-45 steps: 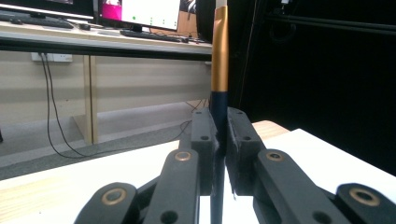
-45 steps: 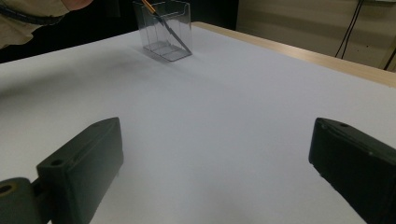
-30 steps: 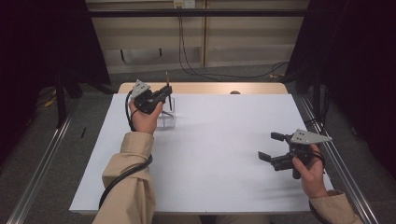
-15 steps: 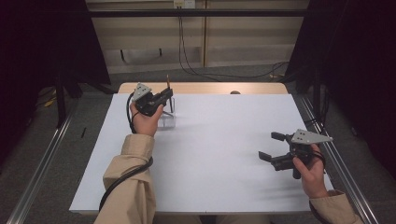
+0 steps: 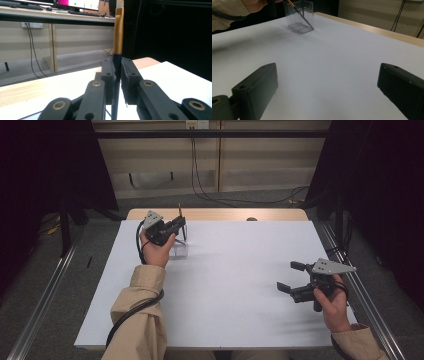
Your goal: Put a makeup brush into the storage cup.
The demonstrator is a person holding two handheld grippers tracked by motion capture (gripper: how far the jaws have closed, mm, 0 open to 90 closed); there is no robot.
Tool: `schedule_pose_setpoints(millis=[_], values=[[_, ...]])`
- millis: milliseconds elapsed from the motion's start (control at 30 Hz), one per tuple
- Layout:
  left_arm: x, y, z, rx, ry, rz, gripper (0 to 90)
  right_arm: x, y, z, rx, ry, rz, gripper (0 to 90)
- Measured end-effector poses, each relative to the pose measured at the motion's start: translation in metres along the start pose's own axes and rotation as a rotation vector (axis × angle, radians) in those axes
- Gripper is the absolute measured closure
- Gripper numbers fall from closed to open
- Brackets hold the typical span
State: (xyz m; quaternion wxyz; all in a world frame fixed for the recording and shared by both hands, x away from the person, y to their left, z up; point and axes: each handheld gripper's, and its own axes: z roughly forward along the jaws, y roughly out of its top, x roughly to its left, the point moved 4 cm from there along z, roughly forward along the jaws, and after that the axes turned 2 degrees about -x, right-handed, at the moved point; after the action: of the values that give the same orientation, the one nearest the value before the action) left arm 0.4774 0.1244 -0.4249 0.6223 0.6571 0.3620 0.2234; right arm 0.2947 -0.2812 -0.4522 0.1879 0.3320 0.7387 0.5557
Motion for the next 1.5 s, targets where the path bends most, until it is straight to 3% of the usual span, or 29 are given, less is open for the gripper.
schedule_pose_setpoints(millis=[500, 633, 667, 867, 1133, 1500], values=[[0.001, -0.002, -0.004, 0.011, -0.014, -0.013, 79.0, 0.001, 0.000, 0.001, 0.005, 0.005, 0.001, 2.7], [0.000, 0.001, -0.006, 0.008, -0.039, -0.030, 59.1, 0.001, 0.000, 0.001, 0.002, 0.006, 0.000, 2.7], [0.000, 0.001, -0.006, 0.008, -0.039, -0.032, 50.5, 0.001, 0.000, 0.000, 0.002, 0.005, 0.001, 2.7], [0.002, 0.005, -0.012, 0.005, -0.052, -0.019, 36.6, 0.001, 0.000, 0.001, 0.004, 0.005, 0.000, 2.7], [0.002, 0.007, -0.019, 0.009, -0.067, -0.059, 22.6, 0.002, 0.001, 0.001, 0.006, 0.004, -0.001, 2.7], [0.002, 0.011, -0.030, 0.004, -0.086, -0.046, 11.2, 0.003, 0.000, 0.002, 0.010, 0.003, -0.003, 2.7]])
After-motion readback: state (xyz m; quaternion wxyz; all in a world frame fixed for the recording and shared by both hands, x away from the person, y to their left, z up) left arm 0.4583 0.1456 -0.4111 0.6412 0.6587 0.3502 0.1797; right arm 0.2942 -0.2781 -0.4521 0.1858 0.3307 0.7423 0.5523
